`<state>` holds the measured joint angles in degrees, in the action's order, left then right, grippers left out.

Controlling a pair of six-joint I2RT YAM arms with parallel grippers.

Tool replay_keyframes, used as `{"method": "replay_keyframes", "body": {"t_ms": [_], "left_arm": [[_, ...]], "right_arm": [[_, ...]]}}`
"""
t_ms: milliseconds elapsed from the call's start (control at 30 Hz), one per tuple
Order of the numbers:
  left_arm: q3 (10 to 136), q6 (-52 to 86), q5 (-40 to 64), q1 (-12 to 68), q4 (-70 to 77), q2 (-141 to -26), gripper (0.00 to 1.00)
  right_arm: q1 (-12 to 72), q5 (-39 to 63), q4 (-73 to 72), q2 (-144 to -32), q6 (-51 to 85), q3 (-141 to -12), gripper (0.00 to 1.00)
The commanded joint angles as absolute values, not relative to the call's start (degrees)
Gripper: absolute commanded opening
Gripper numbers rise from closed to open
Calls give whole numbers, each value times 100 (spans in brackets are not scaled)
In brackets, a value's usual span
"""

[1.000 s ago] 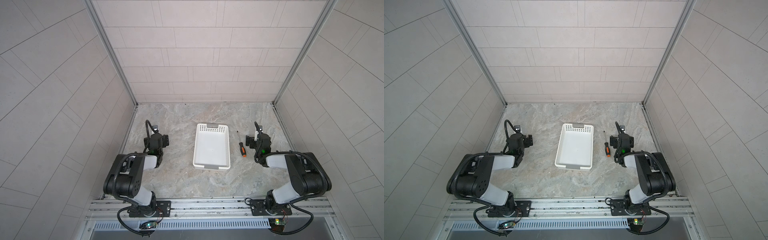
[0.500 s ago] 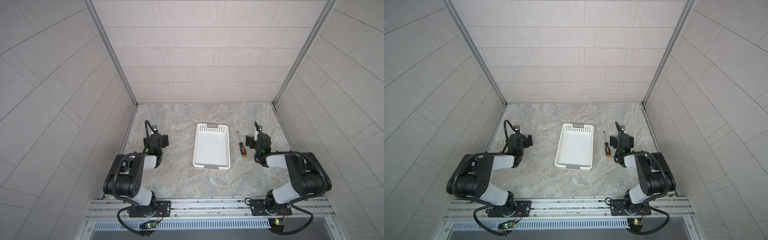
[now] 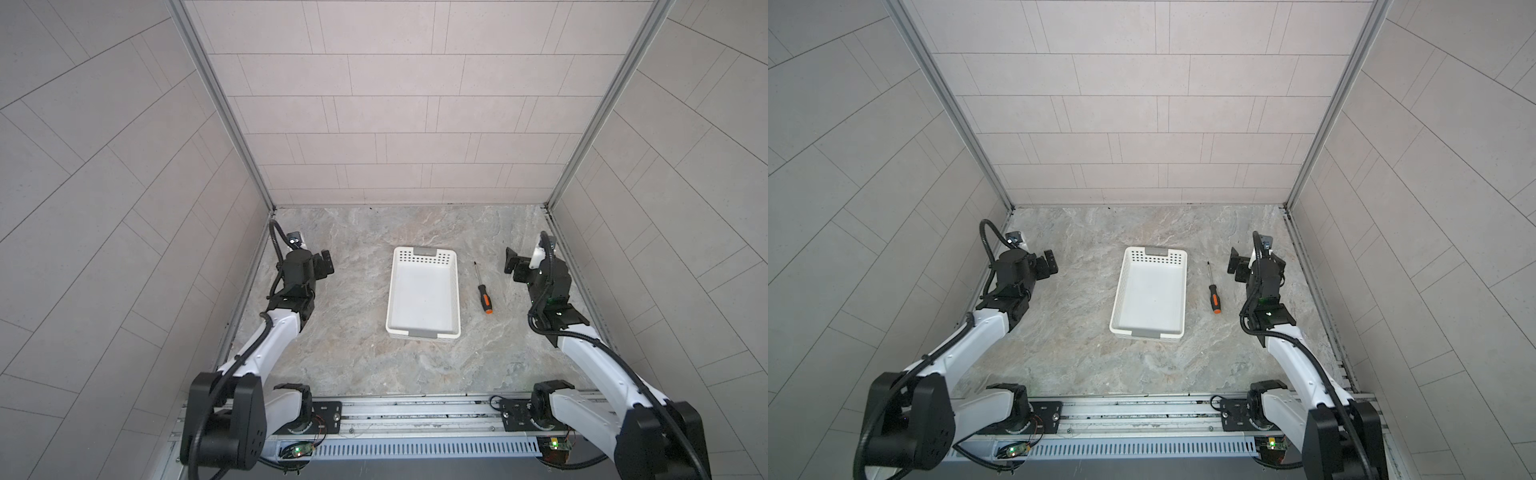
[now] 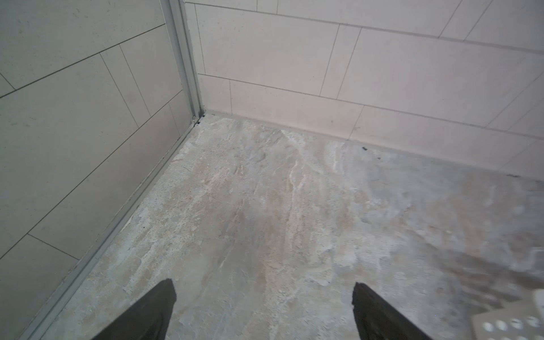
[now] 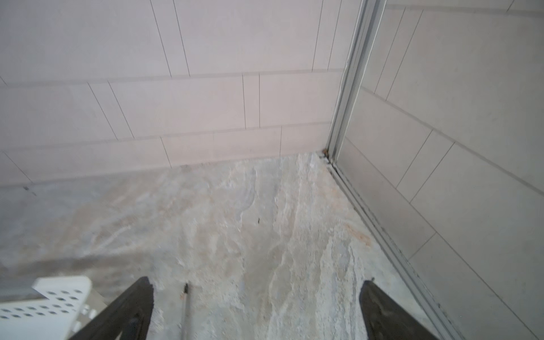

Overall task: Put the screwdriver in the bin
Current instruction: Pick up the screwdriver from the middle-right of the table.

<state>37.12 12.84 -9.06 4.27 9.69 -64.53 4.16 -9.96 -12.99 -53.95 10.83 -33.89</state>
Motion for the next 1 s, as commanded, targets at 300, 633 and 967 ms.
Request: {"method": "replay_keyframes", "body": {"t_ms": [300, 633, 967], "left_arm": [[4621, 1979, 1024, 497, -2122, -6037, 100], [4112, 2020, 481, 521, -1920, -5690, 100], [4021, 2063, 64, 520, -1940, -5551, 100]], "right_arm": [[1020, -626, 2297, -5516, 2259, -4476, 100], [1538, -674, 2336, -7795, 2127, -4951, 98], [1538, -675, 2259, -8967, 2127, -5227, 73]]}}
